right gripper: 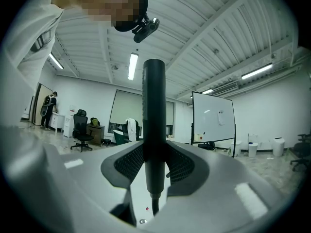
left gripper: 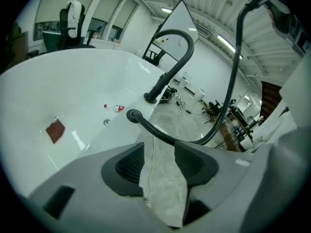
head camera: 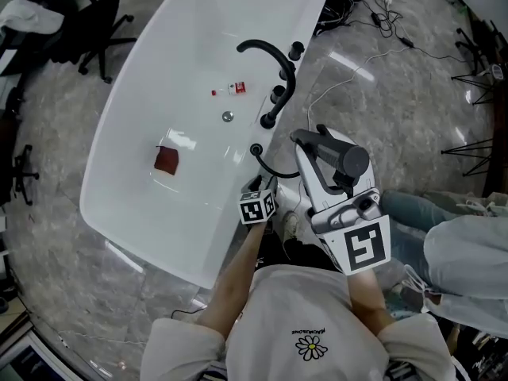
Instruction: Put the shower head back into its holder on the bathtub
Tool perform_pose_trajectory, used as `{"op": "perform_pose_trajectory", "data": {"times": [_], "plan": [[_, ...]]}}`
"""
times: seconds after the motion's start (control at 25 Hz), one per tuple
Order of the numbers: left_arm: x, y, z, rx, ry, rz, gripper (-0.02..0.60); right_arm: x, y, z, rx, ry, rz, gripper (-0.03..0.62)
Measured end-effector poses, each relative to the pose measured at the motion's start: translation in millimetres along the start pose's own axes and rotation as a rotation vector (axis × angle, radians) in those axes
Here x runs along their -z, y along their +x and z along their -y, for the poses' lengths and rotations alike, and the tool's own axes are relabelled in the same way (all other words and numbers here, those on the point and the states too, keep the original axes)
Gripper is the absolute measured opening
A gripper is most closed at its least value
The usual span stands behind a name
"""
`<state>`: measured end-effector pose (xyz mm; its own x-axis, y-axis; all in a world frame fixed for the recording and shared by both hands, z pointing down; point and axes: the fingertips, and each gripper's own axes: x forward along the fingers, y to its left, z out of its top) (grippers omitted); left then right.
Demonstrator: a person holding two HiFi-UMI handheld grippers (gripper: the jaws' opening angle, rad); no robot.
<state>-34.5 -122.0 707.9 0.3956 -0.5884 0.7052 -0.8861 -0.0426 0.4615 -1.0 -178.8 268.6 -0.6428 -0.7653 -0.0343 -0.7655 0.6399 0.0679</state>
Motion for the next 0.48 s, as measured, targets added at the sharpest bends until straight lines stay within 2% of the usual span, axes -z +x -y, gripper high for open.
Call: {"op": "perform_pose_trajectory", "data": {"times": [0.12,0.24,0.28,0.4,0.48], "plan": [[-5,-9,8,-0.034,0.186,0.031,0.198,-7,0,1,0.017,0.024,0.027,0.137],[-6,-9,22,-0.012,0.351,0.056,0.201,-10,-1,2,0.019,0.025,0.038,0.137],[-4,-8,26,-0.01,0.431,0.062,0.219,-11,-1,2,0.022,0.027,0.038,0.137],[13,-3,29,-0.026,0.696,0.018,0.253,-8,-5,-1,-0.006,0.026,0.036,0.137],[17,-2,24,-0.064,0.803,0.01,0.258,-1,-11,-2,-0.015,0.022,0.013,0.137]]}}
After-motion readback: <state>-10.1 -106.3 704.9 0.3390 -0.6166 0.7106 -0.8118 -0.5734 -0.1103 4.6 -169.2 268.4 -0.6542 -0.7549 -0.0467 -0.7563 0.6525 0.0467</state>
